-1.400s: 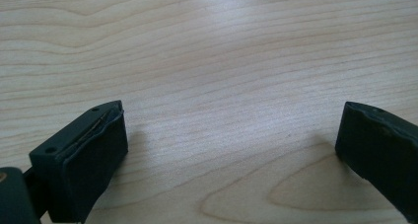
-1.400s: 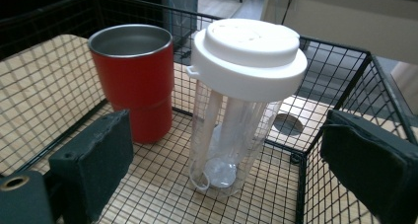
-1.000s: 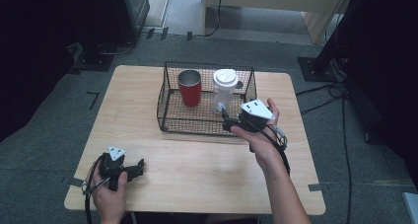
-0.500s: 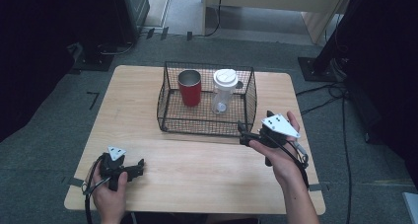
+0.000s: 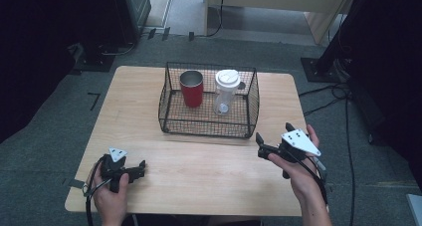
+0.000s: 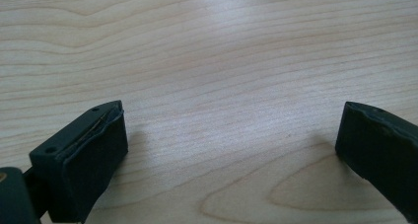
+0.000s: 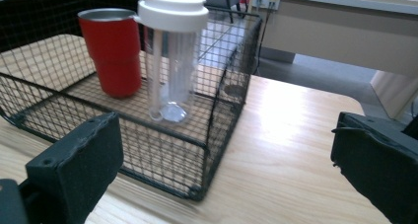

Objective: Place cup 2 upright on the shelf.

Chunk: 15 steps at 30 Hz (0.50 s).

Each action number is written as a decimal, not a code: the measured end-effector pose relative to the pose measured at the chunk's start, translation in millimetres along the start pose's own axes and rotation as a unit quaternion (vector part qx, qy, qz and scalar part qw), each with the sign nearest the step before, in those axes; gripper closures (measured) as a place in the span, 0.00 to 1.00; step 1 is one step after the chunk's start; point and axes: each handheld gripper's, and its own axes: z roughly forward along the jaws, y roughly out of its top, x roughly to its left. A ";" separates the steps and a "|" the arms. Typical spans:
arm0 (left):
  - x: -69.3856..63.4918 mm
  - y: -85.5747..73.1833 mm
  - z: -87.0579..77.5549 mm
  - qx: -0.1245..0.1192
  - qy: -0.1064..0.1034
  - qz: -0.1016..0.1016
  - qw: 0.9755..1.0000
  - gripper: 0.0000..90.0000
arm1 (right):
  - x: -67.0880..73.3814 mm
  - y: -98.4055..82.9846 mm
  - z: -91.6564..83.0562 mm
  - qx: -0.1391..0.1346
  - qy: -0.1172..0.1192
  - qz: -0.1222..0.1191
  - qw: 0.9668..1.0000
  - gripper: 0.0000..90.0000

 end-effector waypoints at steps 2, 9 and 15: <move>0.0 0.0 0.0 0.000 0.000 0.000 1.000 0.00 | -4.4 -5.5 -2.6 0.002 -0.004 0.000 1.000 0.00; 0.0 0.0 0.0 0.000 0.000 0.000 1.000 0.00 | -19.8 -27.0 -10.7 0.014 -0.022 0.006 1.000 0.00; 0.0 0.0 0.0 0.000 0.000 0.000 1.000 0.00 | -33.7 -47.2 -17.2 0.022 -0.032 0.013 0.999 0.00</move>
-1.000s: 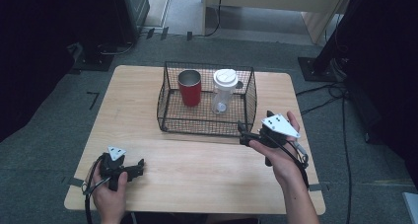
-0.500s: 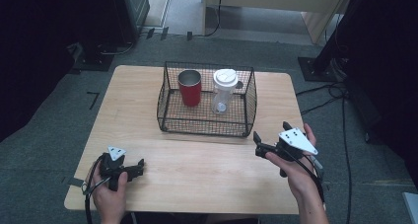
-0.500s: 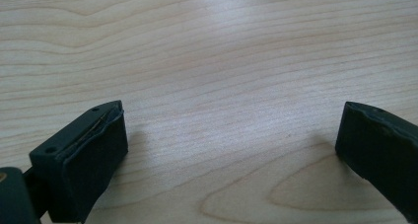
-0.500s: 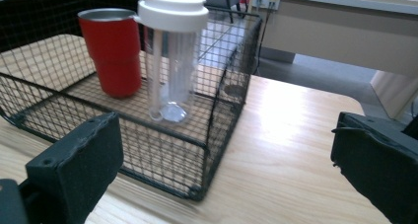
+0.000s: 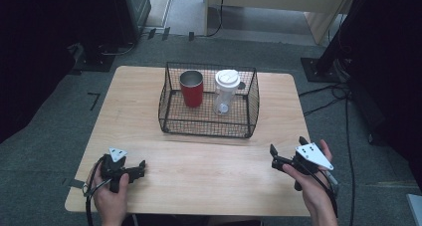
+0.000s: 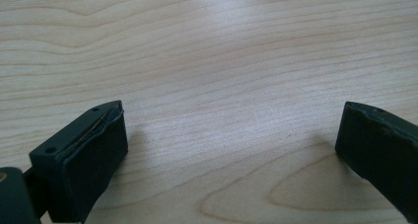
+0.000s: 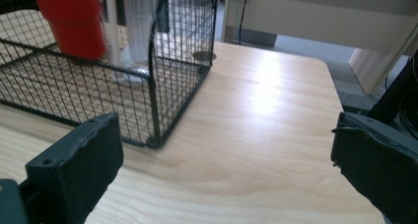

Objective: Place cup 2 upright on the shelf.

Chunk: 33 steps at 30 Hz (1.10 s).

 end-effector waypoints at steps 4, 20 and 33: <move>0.2 0.0 -0.1 0.001 0.000 0.001 1.000 0.00 | -10.4 -15.0 -2.7 0.009 -0.012 0.002 1.000 0.00; 0.2 0.0 -0.1 0.001 0.000 0.002 1.000 0.00 | -44.1 -68.7 -8.3 0.077 -0.046 0.019 0.996 0.00; 0.2 0.0 -0.1 0.001 0.000 0.002 1.000 0.00 | -52.4 -78.2 -3.8 0.161 -0.039 0.014 0.986 0.01</move>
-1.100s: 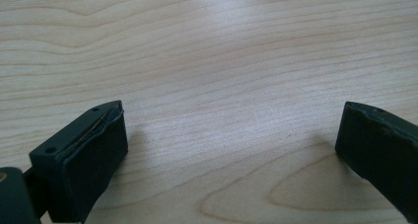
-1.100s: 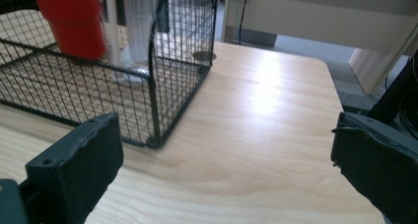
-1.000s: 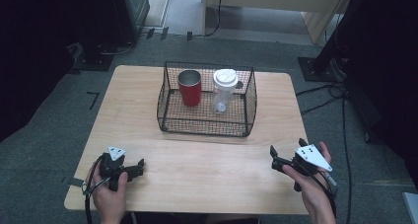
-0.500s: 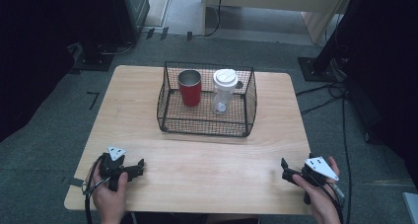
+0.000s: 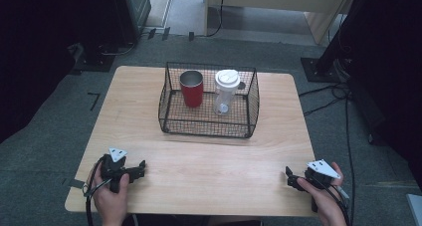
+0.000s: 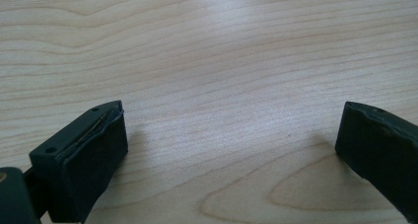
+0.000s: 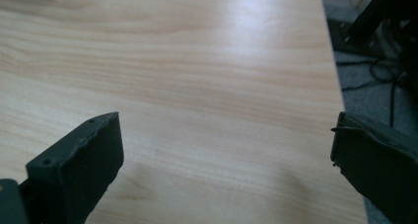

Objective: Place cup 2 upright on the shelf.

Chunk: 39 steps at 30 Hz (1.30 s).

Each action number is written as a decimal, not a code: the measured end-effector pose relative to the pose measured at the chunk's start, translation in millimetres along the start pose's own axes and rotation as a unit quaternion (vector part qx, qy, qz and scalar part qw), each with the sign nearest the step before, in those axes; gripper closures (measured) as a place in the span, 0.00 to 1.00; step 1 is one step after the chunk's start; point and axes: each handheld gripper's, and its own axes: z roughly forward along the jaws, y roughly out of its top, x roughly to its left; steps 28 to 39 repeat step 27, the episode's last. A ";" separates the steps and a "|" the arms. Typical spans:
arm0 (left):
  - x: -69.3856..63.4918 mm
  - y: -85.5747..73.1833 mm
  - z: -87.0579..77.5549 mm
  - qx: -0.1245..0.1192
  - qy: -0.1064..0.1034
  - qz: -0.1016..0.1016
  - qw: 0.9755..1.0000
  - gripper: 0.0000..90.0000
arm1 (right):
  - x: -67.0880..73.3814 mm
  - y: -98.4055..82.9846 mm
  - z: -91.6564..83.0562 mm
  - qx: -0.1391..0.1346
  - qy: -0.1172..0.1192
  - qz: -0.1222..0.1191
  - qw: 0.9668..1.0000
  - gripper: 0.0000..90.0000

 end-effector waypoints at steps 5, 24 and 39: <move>0.0 0.0 0.0 0.000 0.000 0.000 1.000 0.00 | 2.3 0.6 3.8 0.029 0.004 -0.011 1.000 0.06; 0.0 0.0 0.0 0.000 0.000 0.000 1.000 0.00 | 1.0 0.5 5.8 0.051 0.041 0.011 0.998 0.02; 0.0 -0.1 0.0 0.000 0.000 0.000 1.000 0.00 | 1.0 0.2 5.5 0.050 0.034 0.018 0.998 0.02</move>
